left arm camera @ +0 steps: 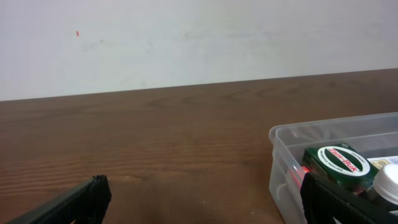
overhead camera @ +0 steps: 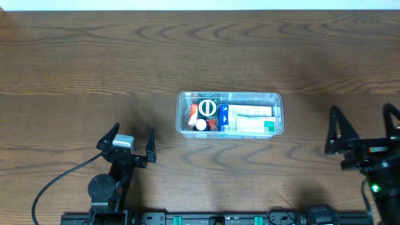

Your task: Pack container

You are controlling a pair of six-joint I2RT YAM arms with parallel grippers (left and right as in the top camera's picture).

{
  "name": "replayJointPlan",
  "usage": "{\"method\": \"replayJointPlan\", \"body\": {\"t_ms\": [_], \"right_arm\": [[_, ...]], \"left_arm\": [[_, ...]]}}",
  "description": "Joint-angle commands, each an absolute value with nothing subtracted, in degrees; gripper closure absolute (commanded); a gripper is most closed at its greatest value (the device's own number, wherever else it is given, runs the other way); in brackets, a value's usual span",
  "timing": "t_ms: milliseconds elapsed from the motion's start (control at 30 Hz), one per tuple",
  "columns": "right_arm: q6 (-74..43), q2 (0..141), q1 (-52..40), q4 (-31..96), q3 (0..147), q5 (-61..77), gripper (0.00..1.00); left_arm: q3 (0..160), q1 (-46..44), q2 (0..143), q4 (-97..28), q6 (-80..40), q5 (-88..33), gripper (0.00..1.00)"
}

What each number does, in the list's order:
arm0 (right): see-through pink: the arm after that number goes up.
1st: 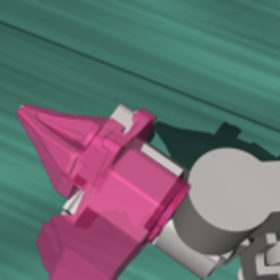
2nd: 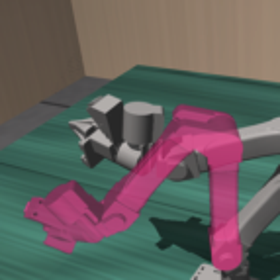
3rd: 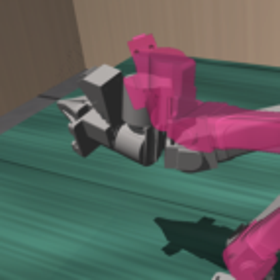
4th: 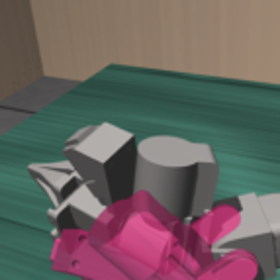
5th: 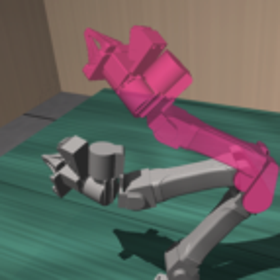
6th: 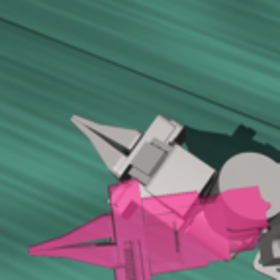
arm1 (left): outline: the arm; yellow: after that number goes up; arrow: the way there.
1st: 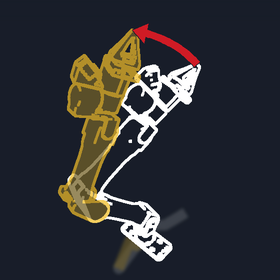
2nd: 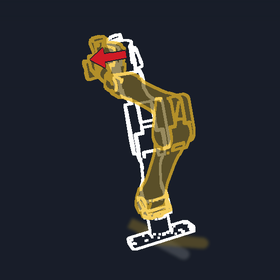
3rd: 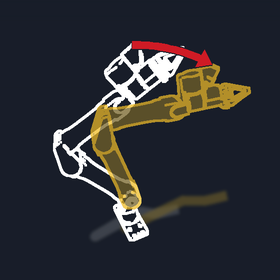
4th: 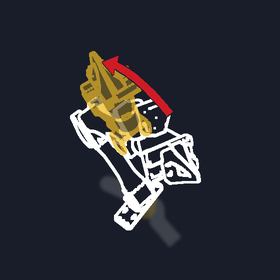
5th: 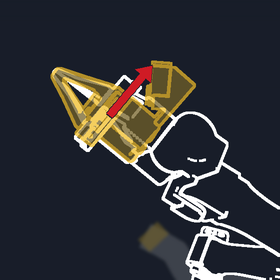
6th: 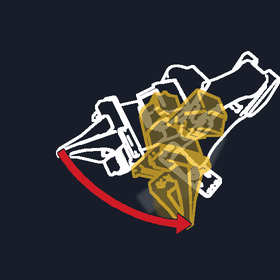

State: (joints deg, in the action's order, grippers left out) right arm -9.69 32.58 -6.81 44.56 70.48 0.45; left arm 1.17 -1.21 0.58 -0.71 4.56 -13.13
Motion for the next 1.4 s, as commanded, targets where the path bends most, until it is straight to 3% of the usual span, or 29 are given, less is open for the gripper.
{"method": "replayJointPlan", "body": {"t_ms": [0, 867, 1367], "right_arm": [[-8.5, 29.6, -8.3, 40.7, 64.7, 1.1, 0.01], [-8.4, 5.7, -9.1, 6.3, 20.1, -0.2, 0.01], [-8.4, 0.5, -9.0, -8.3, 4.7, -3.7, 0.01]], "left_arm": [[0.2, -0.9, 0.2, -2.8, 5.3, -13.5, 0.02], [0.2, -0.9, 0.2, -2.8, 5.3, -13.5, 0.02], [0.2, -0.9, 0.2, -2.8, 5.3, -13.5, 0.02]]}}
